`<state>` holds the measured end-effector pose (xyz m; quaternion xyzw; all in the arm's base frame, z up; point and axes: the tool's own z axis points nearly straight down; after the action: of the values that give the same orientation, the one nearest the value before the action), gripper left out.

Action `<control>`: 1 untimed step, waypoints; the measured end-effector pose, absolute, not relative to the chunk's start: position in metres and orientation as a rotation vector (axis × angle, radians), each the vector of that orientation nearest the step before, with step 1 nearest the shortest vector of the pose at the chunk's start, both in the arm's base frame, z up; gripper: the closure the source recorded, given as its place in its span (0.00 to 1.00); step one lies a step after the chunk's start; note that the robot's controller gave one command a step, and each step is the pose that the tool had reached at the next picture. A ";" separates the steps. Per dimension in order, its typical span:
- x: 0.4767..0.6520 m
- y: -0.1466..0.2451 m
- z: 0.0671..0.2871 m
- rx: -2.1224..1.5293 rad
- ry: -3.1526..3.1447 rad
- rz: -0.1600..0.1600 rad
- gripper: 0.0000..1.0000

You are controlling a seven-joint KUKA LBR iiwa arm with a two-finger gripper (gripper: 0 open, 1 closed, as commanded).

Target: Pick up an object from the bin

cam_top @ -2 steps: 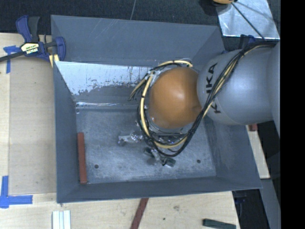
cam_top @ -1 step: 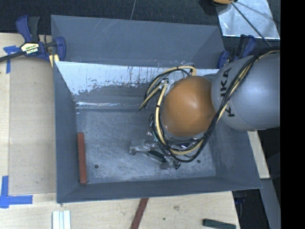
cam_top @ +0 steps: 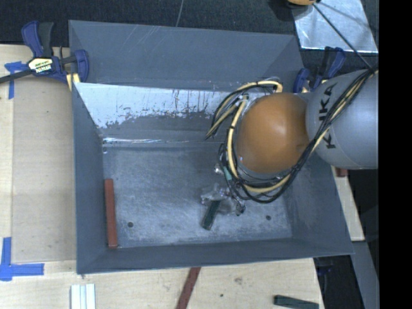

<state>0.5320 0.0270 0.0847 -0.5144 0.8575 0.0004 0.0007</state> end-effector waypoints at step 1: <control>0.532 0.027 0.085 -1.615 2.694 0.002 1.00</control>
Offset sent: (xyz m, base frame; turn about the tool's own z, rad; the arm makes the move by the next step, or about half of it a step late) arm -0.0109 -0.0148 0.1760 -0.0270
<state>0.5320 0.0270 0.0847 -0.5142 0.8577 0.0005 0.0005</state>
